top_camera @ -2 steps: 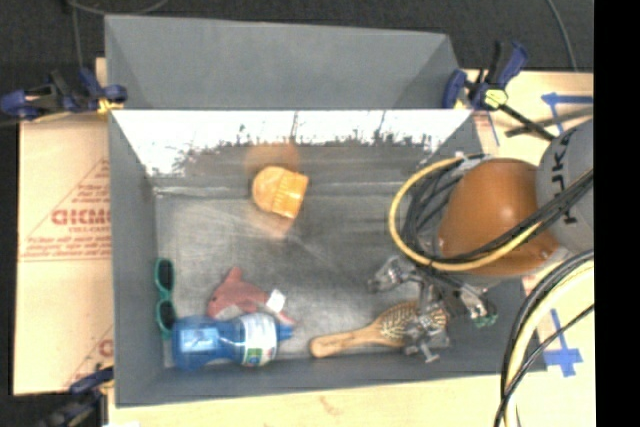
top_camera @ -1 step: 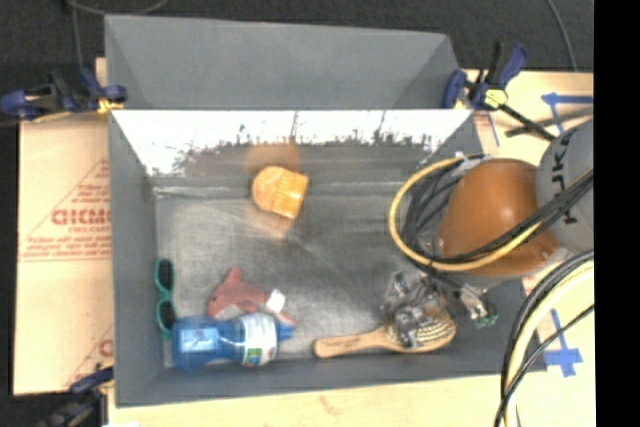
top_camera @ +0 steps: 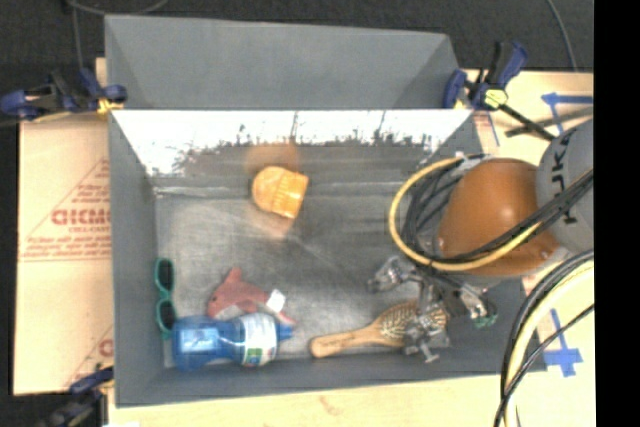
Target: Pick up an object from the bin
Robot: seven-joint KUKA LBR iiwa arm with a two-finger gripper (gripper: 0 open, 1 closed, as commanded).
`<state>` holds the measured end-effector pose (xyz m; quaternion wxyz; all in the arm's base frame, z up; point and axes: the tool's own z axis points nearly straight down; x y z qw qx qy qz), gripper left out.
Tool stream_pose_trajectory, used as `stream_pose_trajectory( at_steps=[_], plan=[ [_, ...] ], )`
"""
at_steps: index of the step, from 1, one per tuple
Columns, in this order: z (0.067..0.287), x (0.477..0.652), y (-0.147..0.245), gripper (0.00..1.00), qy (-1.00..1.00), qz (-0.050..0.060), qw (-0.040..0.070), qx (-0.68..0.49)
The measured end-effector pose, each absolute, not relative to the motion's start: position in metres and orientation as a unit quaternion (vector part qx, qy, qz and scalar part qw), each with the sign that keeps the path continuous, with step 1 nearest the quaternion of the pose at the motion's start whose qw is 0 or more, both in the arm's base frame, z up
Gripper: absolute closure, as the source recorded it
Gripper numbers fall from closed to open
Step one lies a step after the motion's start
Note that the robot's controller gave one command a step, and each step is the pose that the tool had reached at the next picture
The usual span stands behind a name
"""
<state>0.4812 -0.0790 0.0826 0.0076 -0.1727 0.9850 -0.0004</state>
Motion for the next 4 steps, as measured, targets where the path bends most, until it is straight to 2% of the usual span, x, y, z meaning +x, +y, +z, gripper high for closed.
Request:
stream_pose_trajectory(
  at_steps=[1,2,3,4],
  plan=[
    [0.0827,0.4804,-0.0789,1.00,0.985,0.000,0.006,-0.172],
    [0.0826,0.4812,-0.0790,0.00,0.985,0.000,0.008,-0.172],
    [0.0827,0.4804,-0.0789,1.00,0.985,0.000,0.006,-0.172],
    [0.0826,0.4812,-0.0790,0.00,0.985,0.000,0.008,-0.172]
  ],
)
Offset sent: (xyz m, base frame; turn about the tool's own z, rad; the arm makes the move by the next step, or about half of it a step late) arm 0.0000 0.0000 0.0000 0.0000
